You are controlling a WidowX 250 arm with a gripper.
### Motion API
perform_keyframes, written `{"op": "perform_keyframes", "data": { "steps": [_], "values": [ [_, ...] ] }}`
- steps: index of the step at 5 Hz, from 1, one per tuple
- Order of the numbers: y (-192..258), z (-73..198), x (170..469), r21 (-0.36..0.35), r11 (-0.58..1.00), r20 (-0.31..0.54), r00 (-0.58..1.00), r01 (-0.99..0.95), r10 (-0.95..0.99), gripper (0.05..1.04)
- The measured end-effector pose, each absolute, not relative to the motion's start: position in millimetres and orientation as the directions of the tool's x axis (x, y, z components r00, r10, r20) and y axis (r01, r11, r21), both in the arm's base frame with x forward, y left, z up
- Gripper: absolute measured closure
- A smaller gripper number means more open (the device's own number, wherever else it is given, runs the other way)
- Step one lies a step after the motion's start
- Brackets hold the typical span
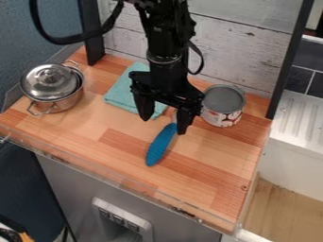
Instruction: Push the towel to the left of the blue spoon
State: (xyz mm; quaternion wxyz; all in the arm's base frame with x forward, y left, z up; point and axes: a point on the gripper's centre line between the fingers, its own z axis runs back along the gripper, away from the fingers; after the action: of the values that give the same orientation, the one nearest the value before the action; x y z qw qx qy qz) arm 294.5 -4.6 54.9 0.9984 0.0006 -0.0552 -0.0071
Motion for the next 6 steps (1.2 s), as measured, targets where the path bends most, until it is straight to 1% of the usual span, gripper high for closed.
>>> {"op": "perform_keyframes", "data": {
  "steps": [1,2,3,4,5,6],
  "values": [
    [-5,47,291,-0.001,1.000,0.080,0.997,0.014,-0.014,0.083],
    [8,51,302,-0.003,1.000,0.100,0.995,-0.006,0.006,0.083],
    [34,56,325,-0.021,0.999,0.133,0.990,-0.035,0.038,0.083],
    [64,58,352,-0.022,0.999,0.165,0.985,-0.040,0.044,0.083],
    [78,45,380,-0.011,1.000,0.132,0.991,-0.024,0.025,0.083],
    [84,38,397,0.001,1.000,0.122,0.992,-0.023,0.023,0.083]
  ]
}}
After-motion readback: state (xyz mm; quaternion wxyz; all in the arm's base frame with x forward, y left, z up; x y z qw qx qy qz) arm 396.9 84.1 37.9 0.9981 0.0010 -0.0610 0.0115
